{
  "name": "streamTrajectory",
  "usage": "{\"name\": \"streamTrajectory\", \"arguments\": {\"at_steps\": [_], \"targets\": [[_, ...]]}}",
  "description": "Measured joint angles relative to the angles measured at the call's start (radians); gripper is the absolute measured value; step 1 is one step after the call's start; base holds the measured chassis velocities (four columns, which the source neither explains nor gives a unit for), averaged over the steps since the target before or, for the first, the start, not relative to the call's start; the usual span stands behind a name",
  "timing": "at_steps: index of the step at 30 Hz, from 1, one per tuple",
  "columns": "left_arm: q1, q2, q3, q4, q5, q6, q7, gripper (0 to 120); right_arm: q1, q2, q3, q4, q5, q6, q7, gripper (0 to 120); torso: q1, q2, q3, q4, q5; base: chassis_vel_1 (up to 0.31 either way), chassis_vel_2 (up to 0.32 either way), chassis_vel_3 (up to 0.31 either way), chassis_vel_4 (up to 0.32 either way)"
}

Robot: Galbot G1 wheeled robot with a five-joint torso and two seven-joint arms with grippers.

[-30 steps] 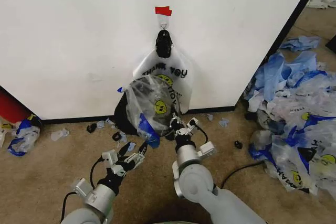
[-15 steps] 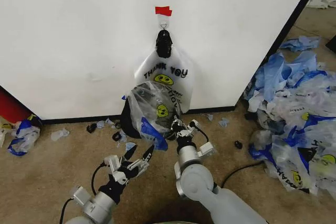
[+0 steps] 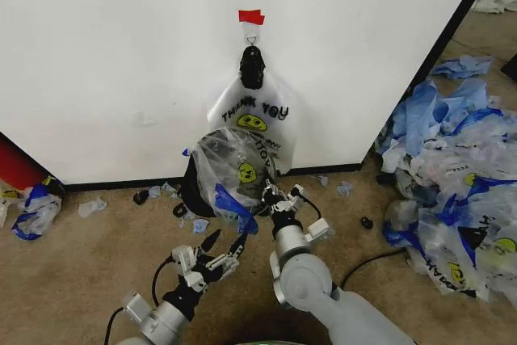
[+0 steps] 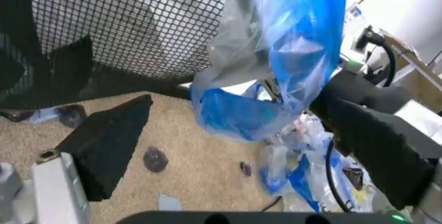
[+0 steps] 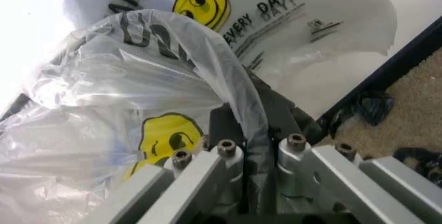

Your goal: Pick up the garbage bag from the wall and place it over the trash bin.

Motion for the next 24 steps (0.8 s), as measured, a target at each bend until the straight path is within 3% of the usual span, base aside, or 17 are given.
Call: {"name": "streamTrajectory", "arguments": {"at_steps": [24], "targets": [[-0.038,-0.029,0.028,0.018,-0.055,-0.001,0.049,100,-0.007,-0.006,-0.014,0.0,-0.015,-0.02,-0.004,0,0.0,0.0,0.0,0.0,0.0,0.0,0.0,0.0,0.0]]}}
